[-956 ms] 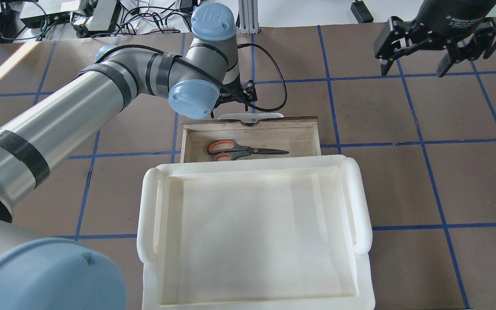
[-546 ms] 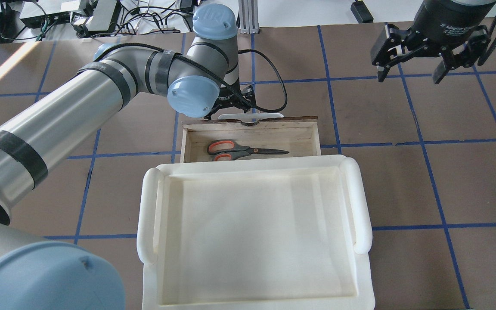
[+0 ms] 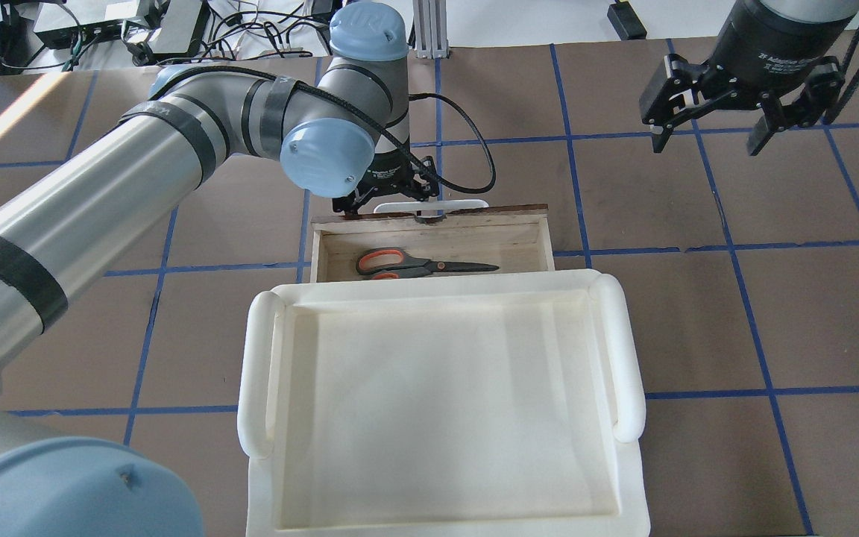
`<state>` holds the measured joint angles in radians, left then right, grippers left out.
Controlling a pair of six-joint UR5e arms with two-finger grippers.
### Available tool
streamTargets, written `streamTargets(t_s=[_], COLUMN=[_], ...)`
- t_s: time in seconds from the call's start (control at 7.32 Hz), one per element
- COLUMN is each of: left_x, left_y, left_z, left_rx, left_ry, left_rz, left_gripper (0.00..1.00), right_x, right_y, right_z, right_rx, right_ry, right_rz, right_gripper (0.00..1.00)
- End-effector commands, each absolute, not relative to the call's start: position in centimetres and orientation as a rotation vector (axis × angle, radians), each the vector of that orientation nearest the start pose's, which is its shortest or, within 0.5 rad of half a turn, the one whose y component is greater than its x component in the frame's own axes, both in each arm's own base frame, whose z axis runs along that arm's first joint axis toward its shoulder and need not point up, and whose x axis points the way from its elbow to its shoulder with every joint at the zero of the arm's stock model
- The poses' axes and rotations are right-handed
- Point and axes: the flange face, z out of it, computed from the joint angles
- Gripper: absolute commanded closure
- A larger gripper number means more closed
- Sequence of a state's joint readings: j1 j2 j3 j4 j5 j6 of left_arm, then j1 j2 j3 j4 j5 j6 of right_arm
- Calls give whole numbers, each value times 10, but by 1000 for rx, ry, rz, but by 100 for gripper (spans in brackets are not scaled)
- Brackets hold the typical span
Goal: Put scissors in drawer and close it
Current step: 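Lower the left gripper onto the white drawer handle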
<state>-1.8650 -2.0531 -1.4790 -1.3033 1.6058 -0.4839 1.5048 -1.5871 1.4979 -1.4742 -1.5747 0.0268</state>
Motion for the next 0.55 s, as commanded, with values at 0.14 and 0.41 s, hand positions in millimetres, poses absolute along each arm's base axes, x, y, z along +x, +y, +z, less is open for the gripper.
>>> streamTargets(t_s=[0.14, 0.41], left_x=[-310, -308], left_y=[-571, -560], left_z=[281, 288], left_rx=[-279, -273], left_ry=[3019, 2993], left_rz=[237, 310], left_gripper=[0, 0], right_x=[101, 101], right_y=[-489, -489], right_z=[520, 520], right_rx=[145, 145], right_ry=[3141, 3143], right_rz=[19, 19], right_gripper=[0, 0])
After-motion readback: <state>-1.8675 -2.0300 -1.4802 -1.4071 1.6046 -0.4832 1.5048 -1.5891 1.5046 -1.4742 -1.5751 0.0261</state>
